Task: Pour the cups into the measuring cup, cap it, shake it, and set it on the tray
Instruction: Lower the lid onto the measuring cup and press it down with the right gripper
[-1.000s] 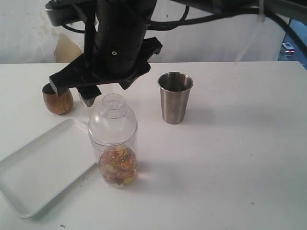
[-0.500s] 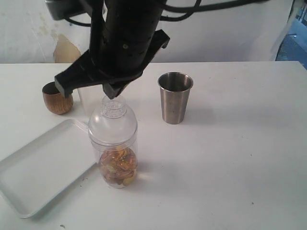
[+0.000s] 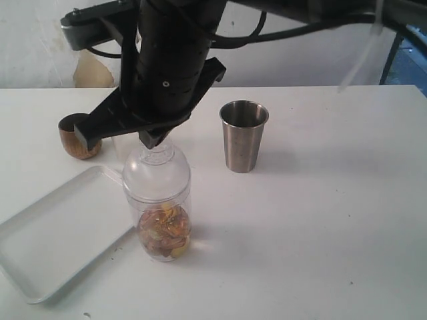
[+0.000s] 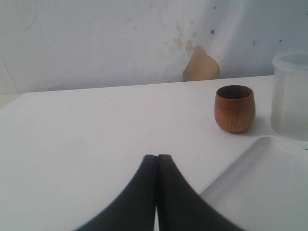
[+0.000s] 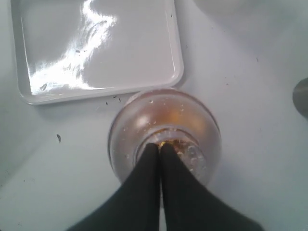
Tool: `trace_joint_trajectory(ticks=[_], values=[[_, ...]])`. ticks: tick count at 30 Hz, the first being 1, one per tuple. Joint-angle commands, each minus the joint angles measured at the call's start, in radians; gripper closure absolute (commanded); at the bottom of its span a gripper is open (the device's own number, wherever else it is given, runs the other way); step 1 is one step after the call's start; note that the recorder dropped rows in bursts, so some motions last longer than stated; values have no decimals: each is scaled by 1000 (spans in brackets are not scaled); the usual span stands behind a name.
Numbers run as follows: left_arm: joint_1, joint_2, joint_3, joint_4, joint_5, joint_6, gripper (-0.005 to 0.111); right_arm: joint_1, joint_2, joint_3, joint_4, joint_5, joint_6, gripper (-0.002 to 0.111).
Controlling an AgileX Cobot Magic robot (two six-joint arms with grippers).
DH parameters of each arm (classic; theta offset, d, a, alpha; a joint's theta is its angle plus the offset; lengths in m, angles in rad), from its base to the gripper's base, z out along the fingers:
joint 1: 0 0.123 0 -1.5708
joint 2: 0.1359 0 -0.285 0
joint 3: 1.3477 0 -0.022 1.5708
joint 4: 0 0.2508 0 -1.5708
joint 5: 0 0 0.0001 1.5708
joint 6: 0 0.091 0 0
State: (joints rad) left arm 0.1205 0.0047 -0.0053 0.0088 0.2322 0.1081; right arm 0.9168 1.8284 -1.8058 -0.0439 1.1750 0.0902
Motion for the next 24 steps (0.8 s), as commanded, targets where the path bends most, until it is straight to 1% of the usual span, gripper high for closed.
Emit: trace_joint_trajectory(ticks=[1,8,18,24], values=[[-6,-5,5,3,-8,1,107,1,23,5,3,2,-14,108],[-6,-5,5,3,-8,1,107,1,29,5,3,35,-16,108],[-6,-5,5,3,-8,1,107,1,75,5,8,37,-16,108],[-6,-5,5,3,-8,1,107,1,101,5,53,46,-42,108]])
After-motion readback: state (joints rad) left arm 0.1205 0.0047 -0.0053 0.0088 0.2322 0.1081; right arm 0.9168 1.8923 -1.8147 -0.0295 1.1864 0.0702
